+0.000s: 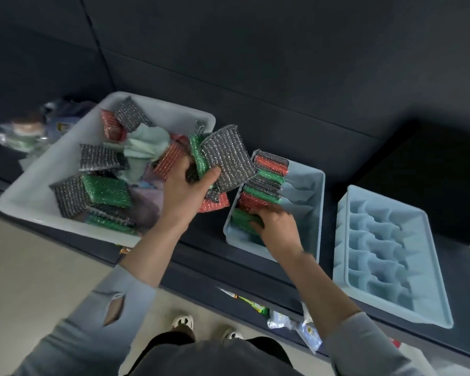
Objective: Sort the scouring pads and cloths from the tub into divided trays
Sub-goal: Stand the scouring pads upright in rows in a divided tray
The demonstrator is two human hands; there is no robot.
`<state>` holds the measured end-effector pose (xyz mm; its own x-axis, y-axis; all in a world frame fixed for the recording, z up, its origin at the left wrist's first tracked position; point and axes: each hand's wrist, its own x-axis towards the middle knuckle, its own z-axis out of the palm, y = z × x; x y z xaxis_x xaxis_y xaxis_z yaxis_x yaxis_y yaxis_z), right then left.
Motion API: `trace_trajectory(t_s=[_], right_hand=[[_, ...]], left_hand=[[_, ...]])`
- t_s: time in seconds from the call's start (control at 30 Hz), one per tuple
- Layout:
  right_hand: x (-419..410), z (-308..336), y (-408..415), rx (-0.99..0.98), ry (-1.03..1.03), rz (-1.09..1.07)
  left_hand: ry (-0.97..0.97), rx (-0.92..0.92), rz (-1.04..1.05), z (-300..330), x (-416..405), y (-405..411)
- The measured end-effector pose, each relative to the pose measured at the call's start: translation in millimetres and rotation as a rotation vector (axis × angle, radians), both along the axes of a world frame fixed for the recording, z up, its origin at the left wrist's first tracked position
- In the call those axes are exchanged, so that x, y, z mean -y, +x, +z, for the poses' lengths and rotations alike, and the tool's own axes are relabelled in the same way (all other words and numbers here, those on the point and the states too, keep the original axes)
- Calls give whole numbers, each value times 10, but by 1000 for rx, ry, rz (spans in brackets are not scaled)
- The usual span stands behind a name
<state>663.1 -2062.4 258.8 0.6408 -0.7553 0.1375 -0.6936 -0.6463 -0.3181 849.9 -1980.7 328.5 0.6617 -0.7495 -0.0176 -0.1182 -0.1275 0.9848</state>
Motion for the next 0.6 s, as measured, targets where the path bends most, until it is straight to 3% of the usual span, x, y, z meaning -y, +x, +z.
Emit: trace_trajectory(t_s=[0.17, 0.27, 0.4, 0.47, 0.53, 0.6], right_hand=[[-55, -245, 10, -43, -81, -9], [-22, -162, 27, 207, -49, -130], [17, 433, 75, 658, 289, -382], [89, 607, 90, 664, 477, -284], [138, 648, 118, 607, 528, -207], [184, 616, 98, 719, 594, -253]], left_hand=[[67, 69, -65, 51, 1, 45], [109, 99, -130, 26, 8, 75], [148, 145, -210, -14, 75, 93], [188, 177, -262, -32, 117, 64], [215, 212, -300, -55, 148, 28], [217, 236, -317, -64, 172, 23]])
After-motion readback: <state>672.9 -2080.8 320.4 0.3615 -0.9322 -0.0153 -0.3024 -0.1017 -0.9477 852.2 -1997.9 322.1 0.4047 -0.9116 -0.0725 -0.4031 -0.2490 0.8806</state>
